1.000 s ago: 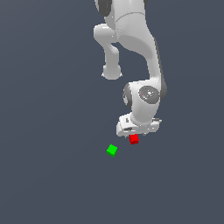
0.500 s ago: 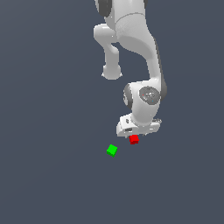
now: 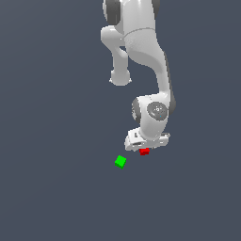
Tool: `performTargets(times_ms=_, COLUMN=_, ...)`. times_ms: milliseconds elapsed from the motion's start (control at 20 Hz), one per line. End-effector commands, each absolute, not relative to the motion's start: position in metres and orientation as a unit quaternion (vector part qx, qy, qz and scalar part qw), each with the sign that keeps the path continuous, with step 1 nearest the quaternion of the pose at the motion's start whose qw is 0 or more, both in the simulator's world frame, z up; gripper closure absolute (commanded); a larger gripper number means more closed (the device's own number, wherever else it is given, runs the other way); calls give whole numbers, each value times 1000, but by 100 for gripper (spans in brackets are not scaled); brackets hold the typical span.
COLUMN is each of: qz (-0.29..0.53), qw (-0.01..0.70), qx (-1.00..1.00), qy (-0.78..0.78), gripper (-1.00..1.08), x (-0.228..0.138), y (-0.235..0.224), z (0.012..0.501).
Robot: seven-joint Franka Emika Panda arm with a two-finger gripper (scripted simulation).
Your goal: Stack the red cube on top of the green cube.
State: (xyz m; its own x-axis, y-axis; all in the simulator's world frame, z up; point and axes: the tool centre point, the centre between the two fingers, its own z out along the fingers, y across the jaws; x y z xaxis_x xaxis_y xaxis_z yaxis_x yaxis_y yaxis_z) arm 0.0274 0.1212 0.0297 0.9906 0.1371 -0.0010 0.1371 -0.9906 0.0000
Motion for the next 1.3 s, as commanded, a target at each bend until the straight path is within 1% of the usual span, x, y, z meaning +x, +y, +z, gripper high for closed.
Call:
performTargets(times_ms=0, qz=0, qw=0, qx=998, qy=69, gripper=-92, x=28, y=121, z=22)
performTargets(times_ms=200, qz=0, qw=0, qx=998, qy=68, gripper=-92, x=29, y=121, z=20)
performTargets(times_ms=250, qz=0, qw=0, qx=998, qy=68, gripper=108, x=29, y=121, z=20)
performTargets(times_ms=900, qz=0, qw=0, qx=998, qy=68, gripper=108, x=29, y=121, z=22)
performTargets(times_ms=1250, qz=0, qw=0, qx=998, qy=68, gripper=108, x=28, y=121, z=51)
